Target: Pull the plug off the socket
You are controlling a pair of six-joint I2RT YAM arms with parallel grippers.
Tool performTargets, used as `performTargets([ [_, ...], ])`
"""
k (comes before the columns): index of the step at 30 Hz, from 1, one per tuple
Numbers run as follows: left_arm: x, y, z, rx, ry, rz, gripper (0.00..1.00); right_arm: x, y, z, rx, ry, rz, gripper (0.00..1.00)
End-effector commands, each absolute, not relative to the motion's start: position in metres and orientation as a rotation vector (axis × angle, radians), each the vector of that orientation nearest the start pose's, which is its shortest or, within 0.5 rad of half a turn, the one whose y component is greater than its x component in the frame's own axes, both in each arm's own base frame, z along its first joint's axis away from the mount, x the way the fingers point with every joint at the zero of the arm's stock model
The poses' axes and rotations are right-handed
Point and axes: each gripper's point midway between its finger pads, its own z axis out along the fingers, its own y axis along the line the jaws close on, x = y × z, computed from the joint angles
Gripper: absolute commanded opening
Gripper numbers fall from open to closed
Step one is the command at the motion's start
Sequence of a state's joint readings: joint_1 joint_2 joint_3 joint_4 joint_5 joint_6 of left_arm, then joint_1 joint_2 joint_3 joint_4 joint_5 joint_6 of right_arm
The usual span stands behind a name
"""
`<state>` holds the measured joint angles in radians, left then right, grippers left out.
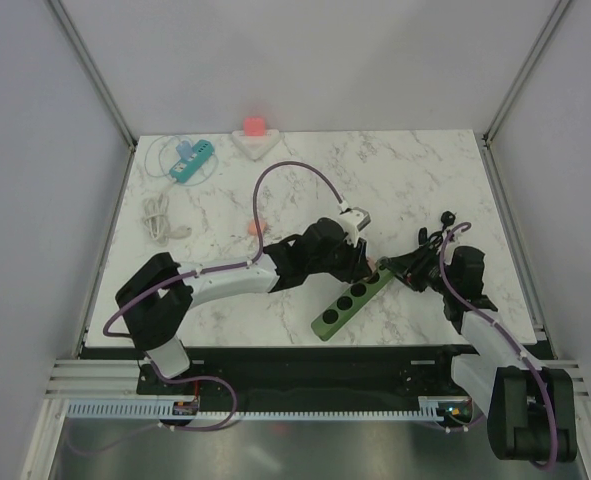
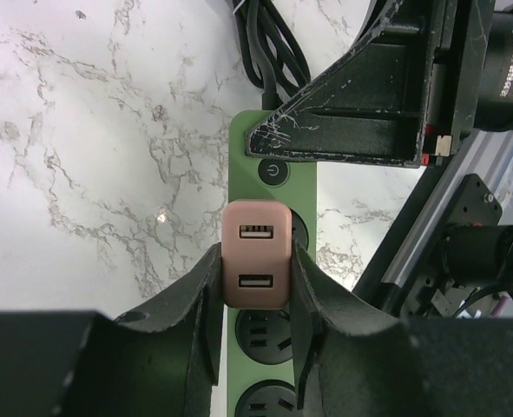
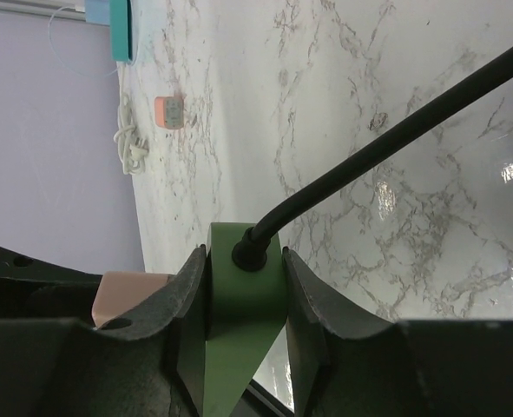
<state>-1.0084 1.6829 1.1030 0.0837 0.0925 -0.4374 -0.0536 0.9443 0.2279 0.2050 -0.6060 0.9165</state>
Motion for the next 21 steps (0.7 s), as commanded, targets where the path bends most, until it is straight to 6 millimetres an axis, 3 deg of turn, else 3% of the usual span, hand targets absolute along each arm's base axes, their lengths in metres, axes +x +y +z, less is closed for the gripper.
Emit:
performTargets([
  [1,0.262,-0.435,0.230,0.663,1.839,-0.970,0.02,0.256,0.084,0.053,0.730,2.169,0.893,0.00],
  [3,0.263,-0.452,0.235,0.715,1.846,-1.003,0.02,0.255,0.083,0.052,0.726,2.174,0.880,0.00],
  [5,0.258,-0.460,0.243,0.686,1.858,-1.154,0.02,0.253,0.082,0.053,0.711,2.176,0.865,0.00],
  [7,0.265,-0.453,0.245,0.566,1.912,-1.298,0.02,0.253,0.080,0.054,0.703,2.171,0.845,0.00],
  [9,0.273,-0.444,0.233,0.553,1.967,-1.218,0.02,0.251,0.078,0.054,0.697,2.173,0.829,0.00],
  [10,0.284,-0.436,0.226,0.515,1.985,-1.092,0.02,0.250,0.078,0.054,0.695,2.174,0.830,0.00],
  [14,0.286,-0.416,0.214,0.553,2.006,-0.872,0.02,0.249,0.080,0.048,0.695,2.195,0.835,0.00],
  [18,0.279,-0.418,0.230,0.615,1.942,-0.910,0.02,0.250,0.081,0.047,0.708,2.189,0.855,0.00],
  [21,0.267,-0.426,0.257,0.686,1.782,-0.956,0.02,0.251,0.082,0.047,0.712,2.196,0.860,0.00],
])
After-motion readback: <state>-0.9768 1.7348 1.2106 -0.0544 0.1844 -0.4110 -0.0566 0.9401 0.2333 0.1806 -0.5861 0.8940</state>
